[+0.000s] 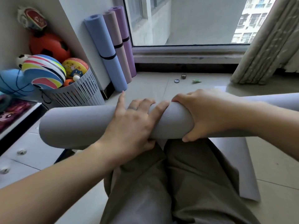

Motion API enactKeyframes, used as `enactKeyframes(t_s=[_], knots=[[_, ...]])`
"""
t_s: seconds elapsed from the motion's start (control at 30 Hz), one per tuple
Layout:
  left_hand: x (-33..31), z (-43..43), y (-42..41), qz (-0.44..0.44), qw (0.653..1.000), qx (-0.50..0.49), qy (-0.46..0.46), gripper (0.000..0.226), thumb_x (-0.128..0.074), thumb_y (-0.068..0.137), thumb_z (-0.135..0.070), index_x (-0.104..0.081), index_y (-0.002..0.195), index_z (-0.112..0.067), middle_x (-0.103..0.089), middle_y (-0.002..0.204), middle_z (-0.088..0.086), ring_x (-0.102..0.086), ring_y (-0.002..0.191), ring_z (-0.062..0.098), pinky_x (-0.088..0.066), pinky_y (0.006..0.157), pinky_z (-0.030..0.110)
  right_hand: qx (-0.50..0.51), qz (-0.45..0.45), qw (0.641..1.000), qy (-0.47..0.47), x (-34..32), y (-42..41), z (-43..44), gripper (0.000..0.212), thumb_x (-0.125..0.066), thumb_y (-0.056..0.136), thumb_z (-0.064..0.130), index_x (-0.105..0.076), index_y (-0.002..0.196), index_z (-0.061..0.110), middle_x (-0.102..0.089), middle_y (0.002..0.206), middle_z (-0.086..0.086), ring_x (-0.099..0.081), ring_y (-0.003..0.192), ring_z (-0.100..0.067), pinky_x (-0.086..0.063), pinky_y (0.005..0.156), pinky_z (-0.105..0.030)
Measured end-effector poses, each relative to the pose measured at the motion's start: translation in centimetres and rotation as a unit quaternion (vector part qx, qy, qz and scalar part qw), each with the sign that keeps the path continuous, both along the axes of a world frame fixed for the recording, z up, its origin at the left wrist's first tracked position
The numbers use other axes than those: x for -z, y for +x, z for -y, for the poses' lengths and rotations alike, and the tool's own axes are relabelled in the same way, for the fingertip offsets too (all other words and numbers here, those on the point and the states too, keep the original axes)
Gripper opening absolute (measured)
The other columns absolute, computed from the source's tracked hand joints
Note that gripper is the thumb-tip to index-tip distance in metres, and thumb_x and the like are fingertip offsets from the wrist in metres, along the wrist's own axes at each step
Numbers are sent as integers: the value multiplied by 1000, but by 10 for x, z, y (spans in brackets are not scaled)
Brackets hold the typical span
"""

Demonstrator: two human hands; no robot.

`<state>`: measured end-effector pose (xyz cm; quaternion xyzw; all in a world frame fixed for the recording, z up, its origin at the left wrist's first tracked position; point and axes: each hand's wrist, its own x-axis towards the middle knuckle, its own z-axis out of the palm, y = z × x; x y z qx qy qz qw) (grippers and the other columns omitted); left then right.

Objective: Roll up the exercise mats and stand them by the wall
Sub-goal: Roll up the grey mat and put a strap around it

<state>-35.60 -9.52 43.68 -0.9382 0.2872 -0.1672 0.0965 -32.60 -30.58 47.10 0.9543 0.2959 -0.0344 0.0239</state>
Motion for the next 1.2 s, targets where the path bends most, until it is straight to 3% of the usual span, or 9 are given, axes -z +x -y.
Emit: enactKeyframes(t_s=[0.37,0.53,0.63,0.7,0.83,0.9,1.0,1.13,1.2], knots=[[34,5,-18,-267,962,24,53,96,-64,66,-51,-6,142,-41,-43,129,-5,-45,118,19,-30,104,40,13,-254,966,48,58,-30,5,85,-76,58,67,-43,129,35,-61,114,14,-57,99,-6,-48,85,-26],[31,3,20,-439,898,19,-29,90,-72,63,-48,-20,136,-51,-49,126,-15,-51,113,11,-42,99,35,-15,-111,994,-20,63,-41,7,114,-62,61,79,-11,148,25,-42,136,5,-46,119,-18,-41,99,-34],[25,5,40,-524,850,2,-49,90,-78,65,-43,-25,136,-54,-50,128,-22,-51,113,3,-44,100,30,-12,-92,995,-31,75,-40,2,107,-65,60,75,-20,142,23,-47,124,2,-51,108,-21,-45,92,-38],[23,7,40,-501,865,-2,-36,89,-76,66,-48,-24,138,-52,-49,127,-19,-51,115,6,-42,101,32,10,-117,993,0,76,-31,2,97,-69,59,71,-30,135,25,-51,118,4,-53,105,-20,-46,89,-37],[41,4,12,-240,964,3,114,104,-62,69,-62,0,148,-34,-34,143,-2,-42,126,24,-23,112,47,25,-190,981,35,71,-11,3,94,-77,60,64,-36,135,25,-56,123,4,-55,109,-18,-45,92,-34],[52,0,8,-189,978,25,83,107,-65,61,-59,-3,145,-31,-42,137,3,-50,118,28,-33,104,45,30,-231,972,40,68,1,3,92,-80,59,62,-39,133,25,-57,124,4,-54,110,-17,-45,94,-34],[51,1,20,-201,978,35,37,101,-65,58,-58,-16,144,-33,-49,128,0,-53,110,25,-40,93,35,55,-251,966,33,65,4,4,101,-80,59,62,-32,140,25,-52,131,3,-51,118,-20,-43,97,-35],[45,4,26,-254,967,29,14,97,-67,62,-56,-16,143,-38,-51,122,-4,-52,109,21,-40,93,31,25,-28,999,-34,79,-27,0,121,-69,59,73,-5,149,22,-45,131,-2,-49,115,-25,-41,97,-41],[40,1,31,-303,953,20,-4,93,-69,62,-53,-20,141,-42,-53,121,-6,-53,108,19,-42,93,32,29,-8,1000,-5,85,-34,-7,109,-67,62,68,-13,145,24,-49,125,0,-52,109,-24,-43,92,-39]])
